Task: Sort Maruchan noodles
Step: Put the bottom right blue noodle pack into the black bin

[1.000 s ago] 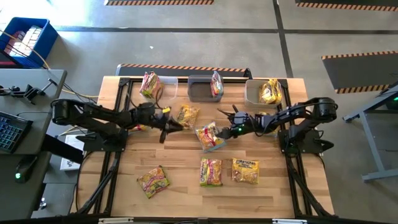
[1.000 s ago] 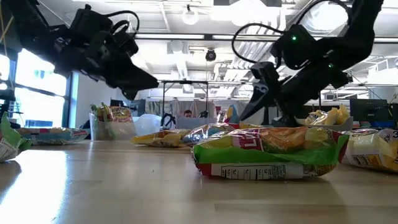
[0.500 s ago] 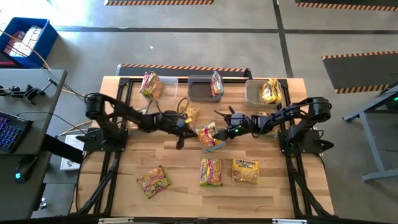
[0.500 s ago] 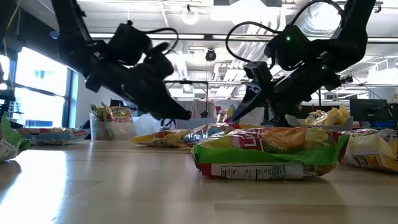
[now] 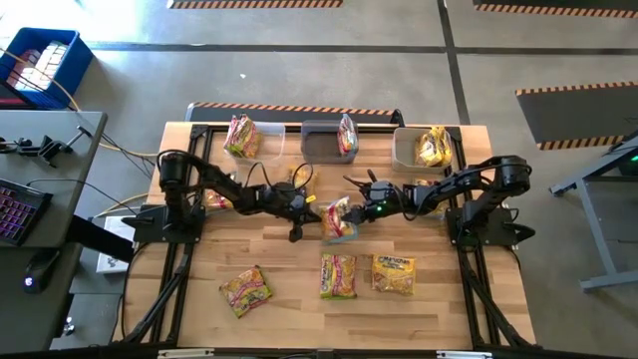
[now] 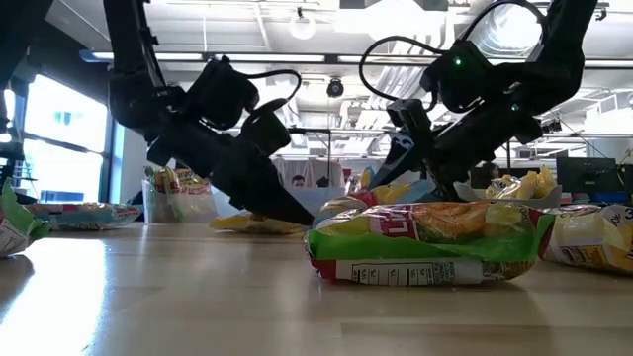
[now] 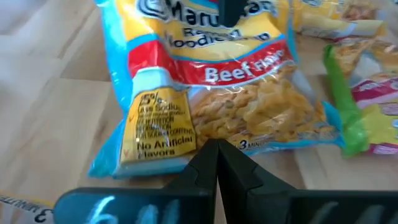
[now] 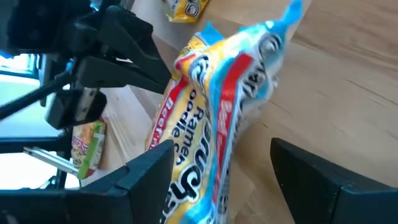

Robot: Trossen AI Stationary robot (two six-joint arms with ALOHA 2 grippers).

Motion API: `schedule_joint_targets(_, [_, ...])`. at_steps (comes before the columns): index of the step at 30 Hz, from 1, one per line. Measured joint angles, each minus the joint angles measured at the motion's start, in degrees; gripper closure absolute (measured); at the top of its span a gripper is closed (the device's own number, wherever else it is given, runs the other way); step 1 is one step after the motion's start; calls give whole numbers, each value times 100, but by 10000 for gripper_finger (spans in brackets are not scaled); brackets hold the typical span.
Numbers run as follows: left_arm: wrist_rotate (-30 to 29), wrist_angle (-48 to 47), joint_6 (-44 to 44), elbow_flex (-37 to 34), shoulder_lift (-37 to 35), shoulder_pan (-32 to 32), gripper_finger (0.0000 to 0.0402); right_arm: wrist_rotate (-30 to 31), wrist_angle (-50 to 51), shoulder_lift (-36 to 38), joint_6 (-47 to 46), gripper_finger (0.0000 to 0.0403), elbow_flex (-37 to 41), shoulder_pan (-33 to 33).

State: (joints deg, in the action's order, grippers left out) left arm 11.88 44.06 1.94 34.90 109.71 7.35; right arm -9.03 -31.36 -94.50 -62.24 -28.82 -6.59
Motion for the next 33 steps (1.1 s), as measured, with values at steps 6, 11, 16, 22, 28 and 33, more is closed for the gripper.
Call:
schedule_joint_targets(6, [-67,-16,-58,2,24,1,401,-27,-160,0,-372,143,0,25])
schedule_joint_targets(11, [-67,-18,-47,-3,26,2,401,30,-266,0,-1015,143,0,232])
schedule_joint_targets(16, [-78,-39,-27,39,28,2,401,437,-191,-115,-1476,143,2,495])
schedule_joint_targets(22, [-70,-84,-1,128,48,-24,401,724,-1243,-659,-1876,143,-7,597])
schedule_joint_targets(28, [-63,-99,-36,128,48,-37,401,893,-1760,-832,-1807,167,-7,605])
schedule_joint_targets(33, [-87,-81,-49,128,48,-37,401,978,-1809,-837,-1659,238,-4,605])
